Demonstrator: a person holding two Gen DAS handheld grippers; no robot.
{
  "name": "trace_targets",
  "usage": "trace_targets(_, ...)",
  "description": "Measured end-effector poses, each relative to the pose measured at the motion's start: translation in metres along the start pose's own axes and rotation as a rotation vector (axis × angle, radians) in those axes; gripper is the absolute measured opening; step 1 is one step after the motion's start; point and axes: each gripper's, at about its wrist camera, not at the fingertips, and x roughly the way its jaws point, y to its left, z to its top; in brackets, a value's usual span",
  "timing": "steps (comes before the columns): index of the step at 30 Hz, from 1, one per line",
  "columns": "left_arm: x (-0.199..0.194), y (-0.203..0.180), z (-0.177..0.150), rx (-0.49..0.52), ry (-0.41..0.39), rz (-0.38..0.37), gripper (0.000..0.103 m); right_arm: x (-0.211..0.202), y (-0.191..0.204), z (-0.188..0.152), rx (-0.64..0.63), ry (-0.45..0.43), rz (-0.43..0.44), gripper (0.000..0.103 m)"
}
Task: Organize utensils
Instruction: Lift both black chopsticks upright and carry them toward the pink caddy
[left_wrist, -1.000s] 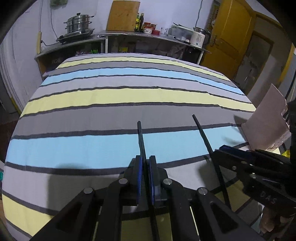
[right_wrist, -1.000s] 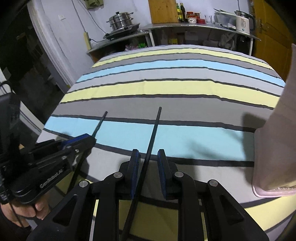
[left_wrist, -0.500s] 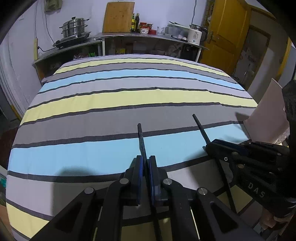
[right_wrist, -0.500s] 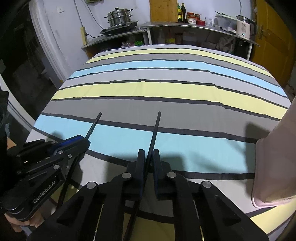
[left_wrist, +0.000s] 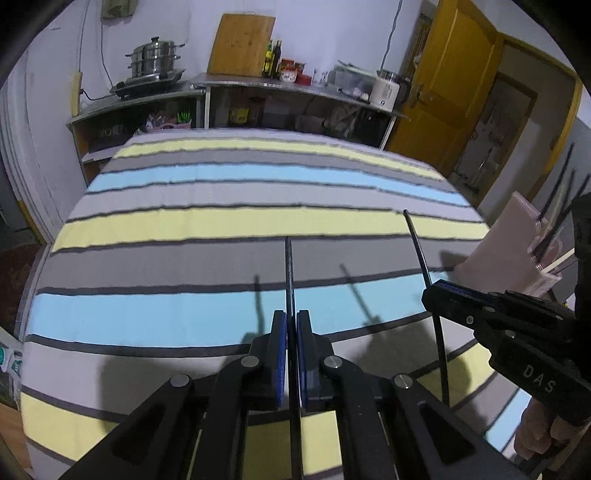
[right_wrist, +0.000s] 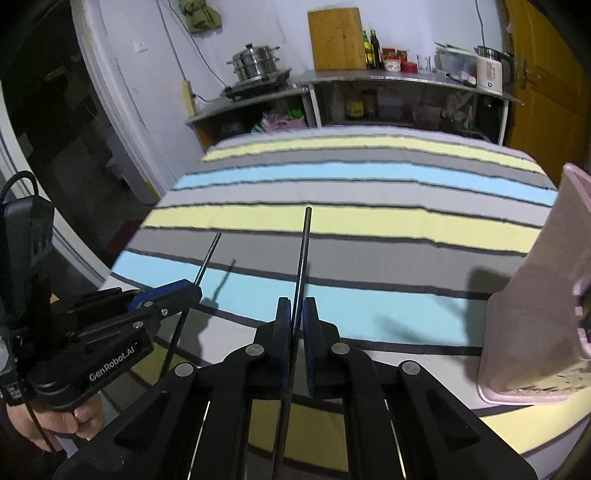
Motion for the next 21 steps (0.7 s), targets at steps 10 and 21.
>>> trace_targets(10, -0.061, -0.015, 0.015, 0.014, -0.091, -0.048, 0.005, -0.055, 0.007, 0.005, -0.008, -0.094, 0.027, 0.006)
trace_targets(21, -0.105, -0.038, 0.025, 0.053, -0.155, -0.091, 0.005, -0.1, -0.001, 0.007, 0.013, -0.173, 0.03, 0.006)
